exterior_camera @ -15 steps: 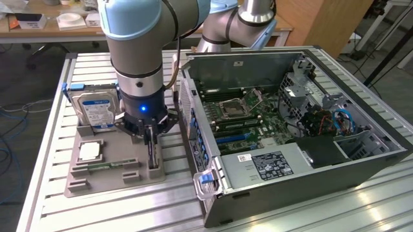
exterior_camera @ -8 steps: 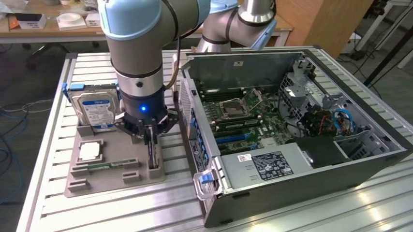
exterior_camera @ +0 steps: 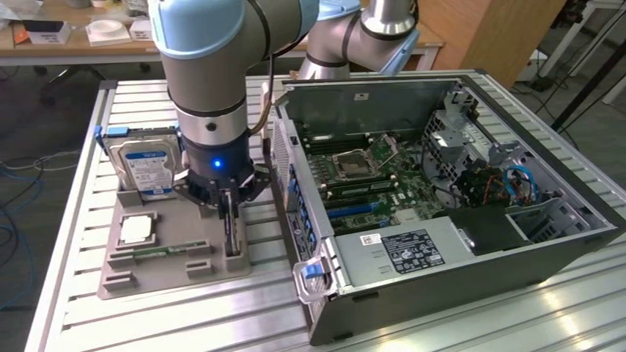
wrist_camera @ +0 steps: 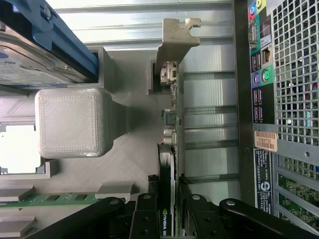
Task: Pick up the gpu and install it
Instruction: 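Pick up the gpu and move the gpu toward the slot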
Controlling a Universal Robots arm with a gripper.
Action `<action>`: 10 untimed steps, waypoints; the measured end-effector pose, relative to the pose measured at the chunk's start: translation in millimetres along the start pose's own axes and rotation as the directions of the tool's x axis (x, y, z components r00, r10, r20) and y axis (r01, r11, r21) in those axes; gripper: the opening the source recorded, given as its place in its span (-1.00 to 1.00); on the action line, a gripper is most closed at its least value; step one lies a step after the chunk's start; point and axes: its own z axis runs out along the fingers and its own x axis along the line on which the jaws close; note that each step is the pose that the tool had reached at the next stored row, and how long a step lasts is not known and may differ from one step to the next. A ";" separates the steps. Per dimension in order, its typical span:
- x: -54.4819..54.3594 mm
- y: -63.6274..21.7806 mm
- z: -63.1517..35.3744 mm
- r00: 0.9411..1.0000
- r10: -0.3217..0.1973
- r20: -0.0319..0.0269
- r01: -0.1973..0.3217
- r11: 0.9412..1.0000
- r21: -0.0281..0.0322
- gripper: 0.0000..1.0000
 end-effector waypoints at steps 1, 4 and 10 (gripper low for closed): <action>0.0 0.1 -1.5 1.000 0.000 0.000 0.000 1.000 0.000 -0.47; -0.1 0.3 -7.1 1.000 0.000 0.000 0.000 1.000 0.000 -0.47; -0.3 0.8 -17.9 1.000 0.000 0.000 0.000 1.000 0.000 -0.47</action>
